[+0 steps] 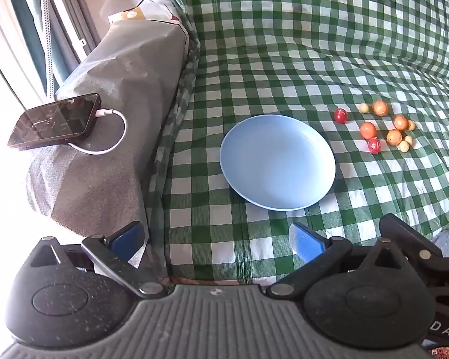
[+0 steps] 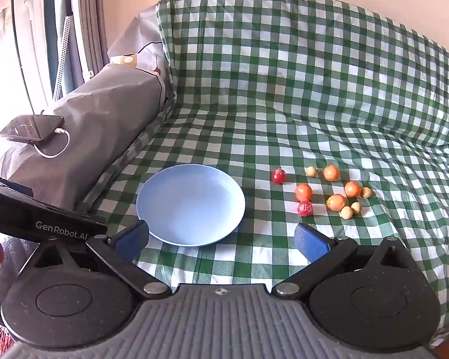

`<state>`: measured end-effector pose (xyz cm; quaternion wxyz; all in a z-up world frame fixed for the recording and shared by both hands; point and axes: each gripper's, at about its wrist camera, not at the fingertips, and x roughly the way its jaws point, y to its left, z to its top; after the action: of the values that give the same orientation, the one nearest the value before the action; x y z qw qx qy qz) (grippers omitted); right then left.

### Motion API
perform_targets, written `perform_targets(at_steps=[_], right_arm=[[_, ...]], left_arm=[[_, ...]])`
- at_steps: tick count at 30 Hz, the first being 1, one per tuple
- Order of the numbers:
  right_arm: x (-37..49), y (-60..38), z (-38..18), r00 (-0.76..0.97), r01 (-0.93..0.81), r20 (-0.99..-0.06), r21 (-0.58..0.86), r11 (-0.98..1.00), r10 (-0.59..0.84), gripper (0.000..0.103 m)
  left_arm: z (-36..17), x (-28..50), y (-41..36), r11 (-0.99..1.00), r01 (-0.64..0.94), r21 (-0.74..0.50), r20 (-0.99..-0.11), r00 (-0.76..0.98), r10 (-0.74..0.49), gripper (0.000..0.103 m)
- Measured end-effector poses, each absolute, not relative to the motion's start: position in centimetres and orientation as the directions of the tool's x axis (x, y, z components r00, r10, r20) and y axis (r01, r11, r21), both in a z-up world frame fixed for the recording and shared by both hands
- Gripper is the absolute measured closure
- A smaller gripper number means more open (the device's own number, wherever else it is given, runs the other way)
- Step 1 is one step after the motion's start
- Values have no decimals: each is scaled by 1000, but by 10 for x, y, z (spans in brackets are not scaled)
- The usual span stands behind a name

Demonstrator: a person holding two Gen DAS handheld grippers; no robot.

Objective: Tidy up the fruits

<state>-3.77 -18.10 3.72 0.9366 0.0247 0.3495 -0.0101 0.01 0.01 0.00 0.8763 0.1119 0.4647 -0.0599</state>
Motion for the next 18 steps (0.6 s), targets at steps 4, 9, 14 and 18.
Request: perform_targets(at_steps=[4, 9, 14, 18], right_arm=[[-36, -180, 39, 751, 24, -660, 34, 999, 5, 1], [-34, -181, 42, 748, 9, -663, 26, 1000, 10, 1], [-24, -185, 34, 733, 11, -680, 33, 999, 14, 1], [-13, -187, 27, 713, 20, -701, 45, 999, 18, 1]], left_arm=[[0, 1, 1, 966, 215, 144, -829, 559, -1, 0], [0, 2, -2, 960, 227, 161, -833, 553, 9, 0], [-11, 13, -10, 959, 228, 170, -838, 545, 19, 0], [-17, 24, -14, 958, 232, 171, -846, 532, 23, 0]])
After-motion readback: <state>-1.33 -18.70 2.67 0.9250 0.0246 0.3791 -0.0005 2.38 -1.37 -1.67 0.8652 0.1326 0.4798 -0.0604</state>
